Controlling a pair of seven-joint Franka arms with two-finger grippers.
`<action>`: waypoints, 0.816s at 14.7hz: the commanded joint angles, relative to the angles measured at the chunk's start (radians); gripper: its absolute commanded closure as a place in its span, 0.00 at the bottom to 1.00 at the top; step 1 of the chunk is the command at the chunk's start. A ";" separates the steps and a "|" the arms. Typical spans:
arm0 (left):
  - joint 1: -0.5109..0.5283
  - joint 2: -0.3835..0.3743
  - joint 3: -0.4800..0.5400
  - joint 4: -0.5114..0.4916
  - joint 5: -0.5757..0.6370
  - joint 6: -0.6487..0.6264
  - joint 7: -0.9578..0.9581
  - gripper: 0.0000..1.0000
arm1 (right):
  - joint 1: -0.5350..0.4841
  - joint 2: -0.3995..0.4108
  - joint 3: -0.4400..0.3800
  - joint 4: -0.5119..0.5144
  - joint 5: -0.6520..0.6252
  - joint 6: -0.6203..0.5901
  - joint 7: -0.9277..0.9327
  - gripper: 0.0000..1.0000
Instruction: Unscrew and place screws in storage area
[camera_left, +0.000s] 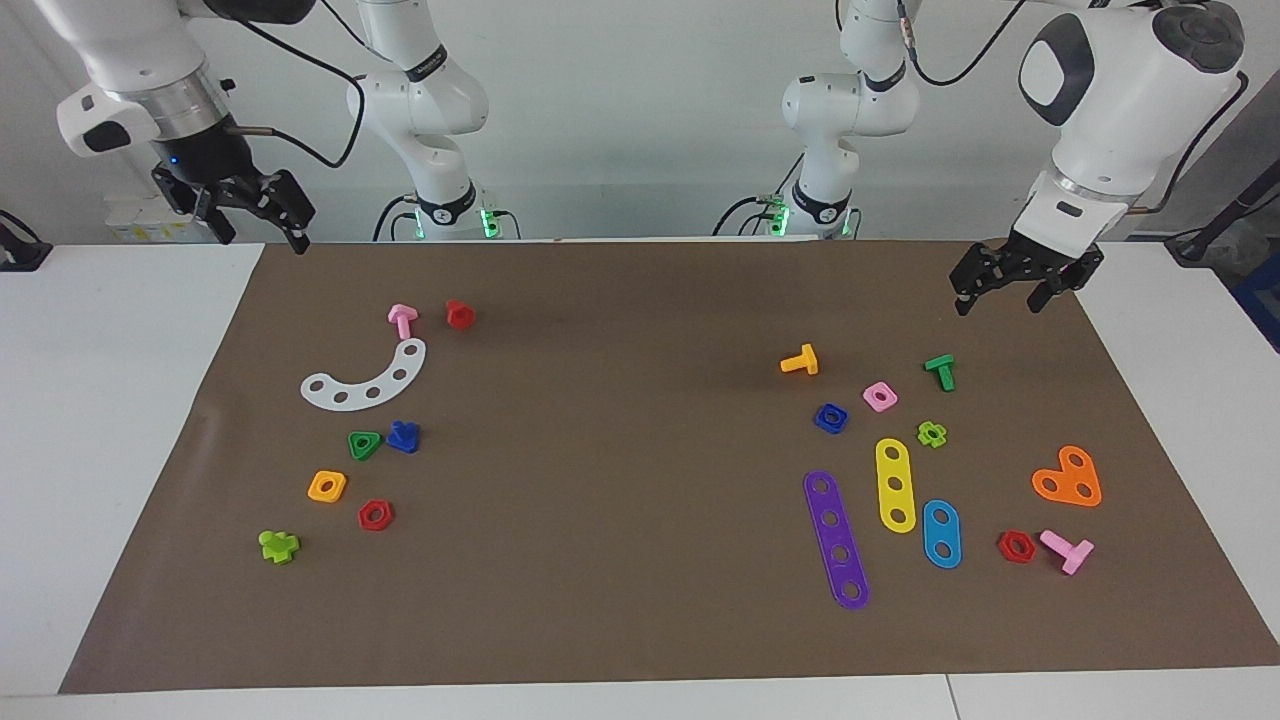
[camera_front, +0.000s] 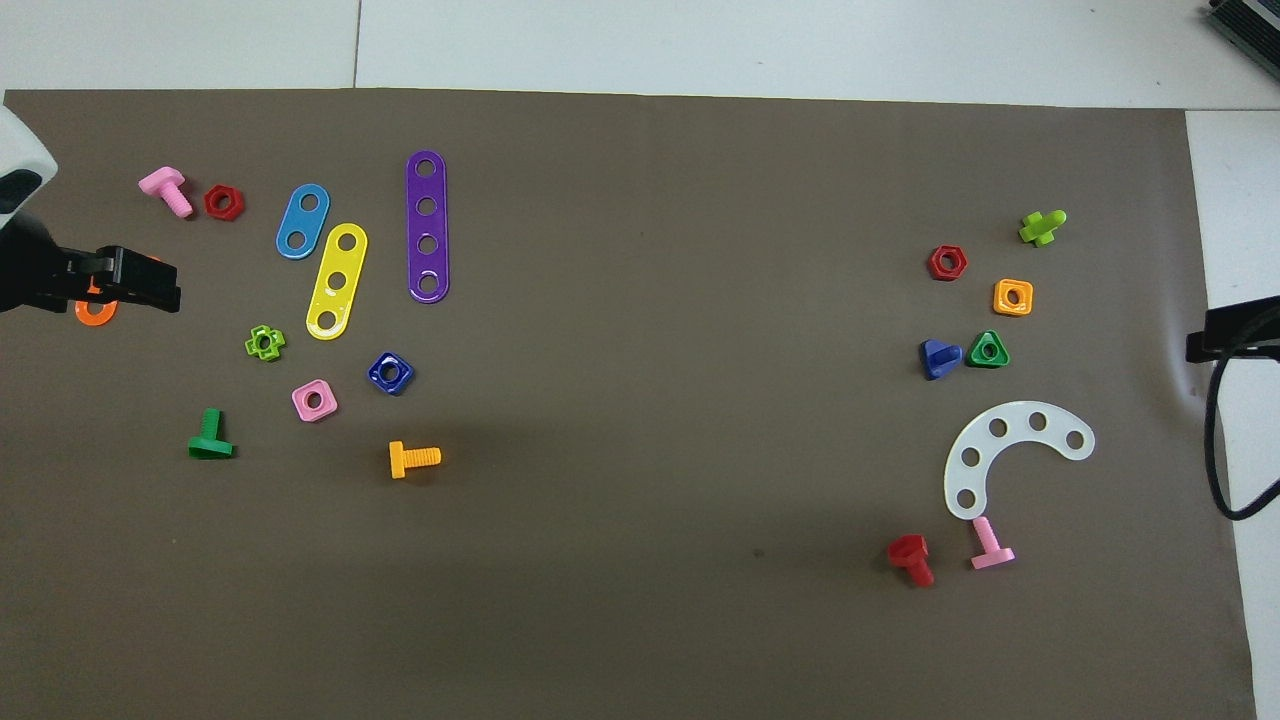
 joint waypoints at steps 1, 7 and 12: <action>0.010 -0.035 -0.008 -0.038 0.015 0.002 -0.008 0.00 | 0.002 0.000 0.008 -0.030 -0.016 0.005 0.014 0.00; 0.010 -0.035 -0.008 -0.038 0.015 0.000 -0.008 0.00 | 0.007 -0.008 0.013 -0.039 -0.016 0.000 -0.012 0.00; 0.010 -0.035 -0.008 -0.038 0.015 0.000 -0.008 0.00 | 0.088 -0.005 -0.049 -0.039 -0.019 -0.013 -0.030 0.00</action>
